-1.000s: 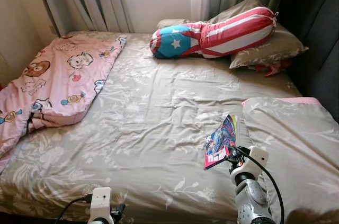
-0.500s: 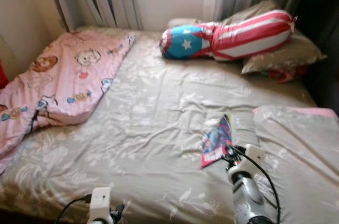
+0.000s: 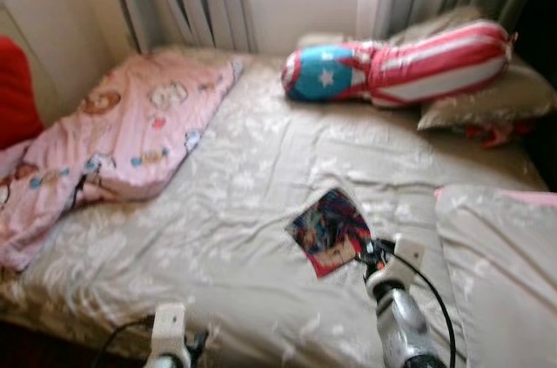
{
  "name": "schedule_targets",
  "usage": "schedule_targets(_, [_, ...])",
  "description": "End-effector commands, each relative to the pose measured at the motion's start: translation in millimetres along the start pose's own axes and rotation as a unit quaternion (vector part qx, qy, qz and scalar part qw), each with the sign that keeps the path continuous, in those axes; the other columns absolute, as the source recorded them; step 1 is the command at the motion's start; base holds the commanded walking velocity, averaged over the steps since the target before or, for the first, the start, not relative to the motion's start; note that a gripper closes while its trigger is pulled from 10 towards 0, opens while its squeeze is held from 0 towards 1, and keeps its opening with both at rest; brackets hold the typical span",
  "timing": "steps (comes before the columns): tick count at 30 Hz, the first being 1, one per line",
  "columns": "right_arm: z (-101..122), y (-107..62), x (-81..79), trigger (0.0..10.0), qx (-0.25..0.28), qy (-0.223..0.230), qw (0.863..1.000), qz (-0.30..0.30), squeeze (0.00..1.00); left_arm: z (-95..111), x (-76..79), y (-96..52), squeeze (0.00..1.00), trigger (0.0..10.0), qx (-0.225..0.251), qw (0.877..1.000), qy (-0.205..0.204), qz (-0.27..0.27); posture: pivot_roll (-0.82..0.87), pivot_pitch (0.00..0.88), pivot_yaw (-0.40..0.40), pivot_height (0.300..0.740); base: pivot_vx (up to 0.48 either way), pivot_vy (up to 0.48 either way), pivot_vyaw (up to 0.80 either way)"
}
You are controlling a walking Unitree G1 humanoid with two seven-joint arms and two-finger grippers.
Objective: Clean up the room
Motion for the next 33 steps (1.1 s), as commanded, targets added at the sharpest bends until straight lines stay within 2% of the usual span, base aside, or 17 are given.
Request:
schedule_targets(1, [13,3.3,0.4,10.0,0.028,-0.004,1.0,0.0,0.0,19,-5.6,3.9,0.0,10.0,0.044,0.999,-0.008,0.006,0.06,0.0,-0.022,0.74,0.0,0.0,0.0])
schedule_targets(4, [14,3.0,2.0,10.0,0.031,-0.008,0.999,-0.002,0.0,42,-8.3,7.0,0.0,10.0,0.1,0.995,-0.013,0.009,0.06,0.0,-0.026,0.74,0.0,0.0,0.0])
schedule_targets(12, [13,2.1,2.1,10.0,0.024,-0.034,0.999,0.004,0.0,49,-16.4,-2.1,0.0,10.0,0.161,0.987,0.001,0.025,0.05,0.0,-0.028,0.74,0.0,0.0,0.0])
schedule_targets(17, [9,2.0,4.4,10.0,0.003,-0.049,0.999,-0.005,0.0,53,-17.9,-3.0,0.0,10.0,0.174,0.984,-0.007,0.036,0.06,0.0,-0.034,0.74,0.0,0.0,0.0])
schedule_targets(23, [8,1.1,5.0,10.0,0.003,-0.049,0.999,-0.004,0.0,60,-8.4,-1.7,0.0,10.0,0.185,0.983,-0.004,0.015,0.05,0.0,-0.03,0.695,0.0,0.0,0.0])
schedule_targets(33, [6,-1.0,4.0,10.0,0.008,-0.048,0.999,0.001,0.0,63,-8.3,-2.1,0.0,10.0,0.193,0.981,-0.009,0.014,0.05,0.0,-0.029,0.691,0.0,0.0,0.0])
Point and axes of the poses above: a point about 5 cm out from each wrist's last joint towards the gripper, its own y axis pointing out of the wrist towards the gripper, its own z axis along the axis of the wrist's last joint, x = y × z, the point moved 1 cm from there along y, pointing out of the wrist towards the gripper, and after that the axes turned 11 degrees about y, right-handed, at the moved point
